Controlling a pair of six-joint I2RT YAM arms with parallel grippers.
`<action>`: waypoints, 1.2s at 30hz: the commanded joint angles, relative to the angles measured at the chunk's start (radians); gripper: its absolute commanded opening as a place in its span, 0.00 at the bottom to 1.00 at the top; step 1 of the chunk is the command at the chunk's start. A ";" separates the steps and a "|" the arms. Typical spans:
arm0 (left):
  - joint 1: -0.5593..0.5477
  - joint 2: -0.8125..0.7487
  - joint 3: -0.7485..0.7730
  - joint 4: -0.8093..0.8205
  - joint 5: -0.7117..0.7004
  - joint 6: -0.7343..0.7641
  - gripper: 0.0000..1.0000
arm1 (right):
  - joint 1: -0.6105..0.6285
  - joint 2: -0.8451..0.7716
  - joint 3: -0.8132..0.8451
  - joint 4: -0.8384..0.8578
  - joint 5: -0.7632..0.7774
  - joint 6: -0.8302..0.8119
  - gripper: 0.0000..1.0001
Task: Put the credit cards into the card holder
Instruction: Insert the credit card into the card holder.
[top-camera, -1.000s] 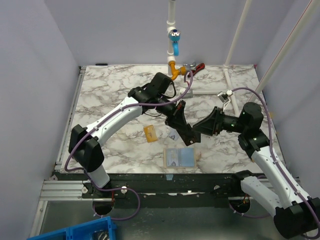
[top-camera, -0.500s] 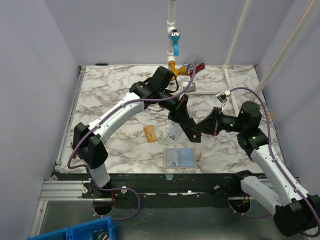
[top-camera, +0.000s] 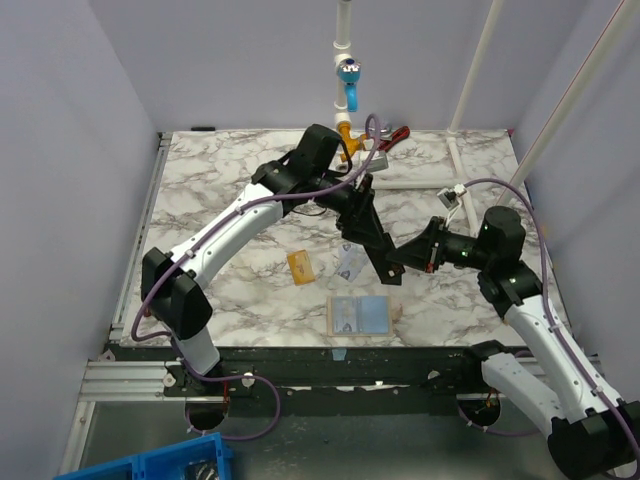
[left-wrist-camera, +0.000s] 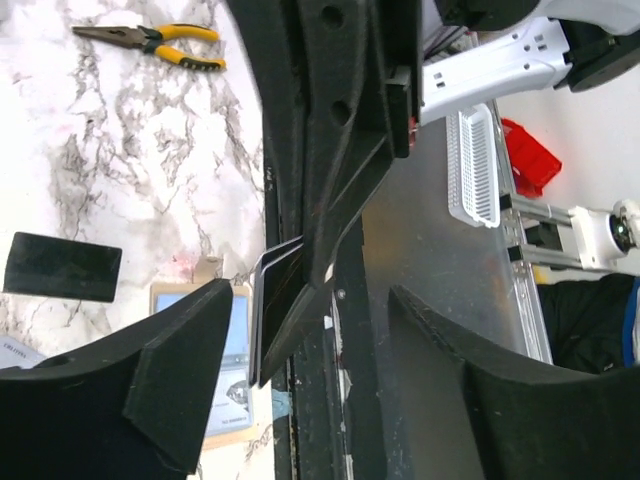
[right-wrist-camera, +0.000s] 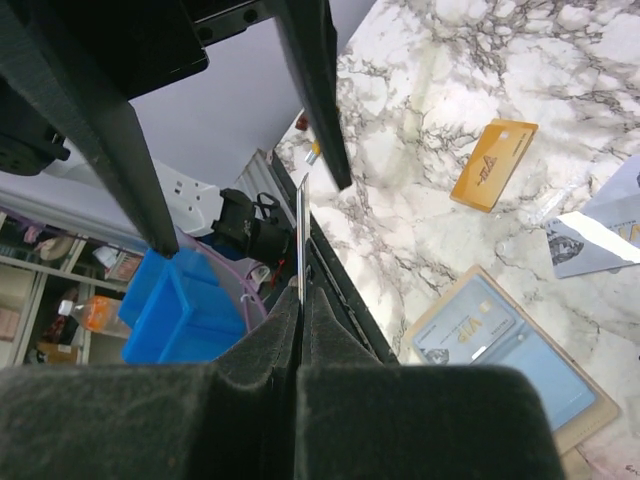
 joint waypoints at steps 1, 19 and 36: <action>0.066 -0.078 -0.107 0.135 0.010 -0.124 0.69 | 0.003 -0.029 0.050 -0.022 0.055 -0.008 0.01; 0.117 -0.174 -0.451 0.739 0.074 -0.652 0.54 | 0.004 -0.002 -0.071 0.324 0.066 0.197 0.01; 0.102 -0.186 -0.485 0.824 0.087 -0.738 0.37 | 0.004 -0.045 -0.112 0.337 0.227 0.195 0.01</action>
